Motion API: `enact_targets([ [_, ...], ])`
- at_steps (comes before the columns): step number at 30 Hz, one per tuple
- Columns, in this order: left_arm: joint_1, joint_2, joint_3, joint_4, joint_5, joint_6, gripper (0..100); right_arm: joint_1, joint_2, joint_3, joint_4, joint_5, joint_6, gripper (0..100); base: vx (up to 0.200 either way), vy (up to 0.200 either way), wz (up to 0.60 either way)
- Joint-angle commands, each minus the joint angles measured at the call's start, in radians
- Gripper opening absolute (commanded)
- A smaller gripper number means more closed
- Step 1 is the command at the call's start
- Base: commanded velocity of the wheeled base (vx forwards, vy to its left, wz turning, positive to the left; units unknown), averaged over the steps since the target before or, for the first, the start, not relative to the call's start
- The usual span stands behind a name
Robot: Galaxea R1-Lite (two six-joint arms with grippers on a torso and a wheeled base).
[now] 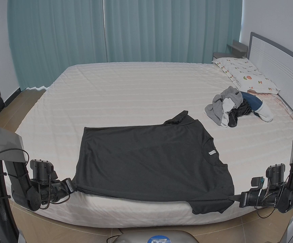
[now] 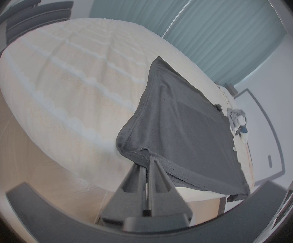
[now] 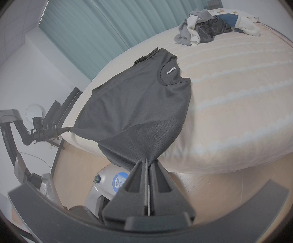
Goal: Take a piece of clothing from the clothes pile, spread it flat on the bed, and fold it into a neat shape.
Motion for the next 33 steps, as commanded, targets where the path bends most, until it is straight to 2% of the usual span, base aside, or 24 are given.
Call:
enact_targets([
  [1, 0.001, -0.003, 0.043, -0.020, 0.007, 0.030, 0, 0.002, -0.022, 0.037, 0.000, 0.000, -0.031, 0, 0.000, 0.000, 0.00],
  [6, 0.001, 0.002, 0.057, -0.024, 0.040, 0.060, 0, 0.027, -0.028, 0.050, 0.012, 0.000, -0.046, 0, 0.000, 0.000, 0.00],
  [10, 0.001, 0.002, 0.091, -0.026, 0.048, 0.133, 0, 0.050, -0.058, 0.050, 0.029, -0.032, -0.046, 0, 0.000, 0.000, 0.00],
  [12, 0.001, 0.002, 0.096, -0.029, 0.048, 0.140, 0, 0.053, -0.075, 0.050, 0.069, -0.041, -0.052, 0, 0.000, 0.000, 0.00],
  [17, -0.001, -0.004, 0.115, -0.032, 0.063, 0.154, 0, 0.047, -0.084, 0.050, 0.147, -0.049, -0.127, 0, 0.000, 0.000, 0.00],
  [19, -0.001, -0.004, 0.128, -0.032, 0.096, 0.203, 0, 0.042, -0.094, 0.050, 0.177, -0.050, -0.149, 0, 0.000, 0.000, 0.00],
  [23, -0.001, -0.009, 0.149, -0.032, 0.108, 0.237, 0, 0.042, -0.109, 0.050, 0.215, -0.072, -0.183, 0, 0.000, 0.000, 0.00],
  [27, -0.001, -0.009, 0.162, -0.032, 0.108, 0.248, 0, 0.042, -0.117, 0.050, 0.233, -0.078, -0.196, 0, 0.000, 0.000, 0.00],
  [28, -0.001, -0.010, 0.189, -0.032, 0.109, 0.297, 0, 0.041, -0.124, 0.050, 0.253, -0.081, -0.207, 0, 0.000, 0.000, 0.00],
  [33, -0.003, -0.010, 0.223, -0.032, 0.134, 0.344, 0, 0.041, -0.130, 0.050, 0.273, -0.085, -0.219, 0, 0.000, 0.000, 0.00],
])
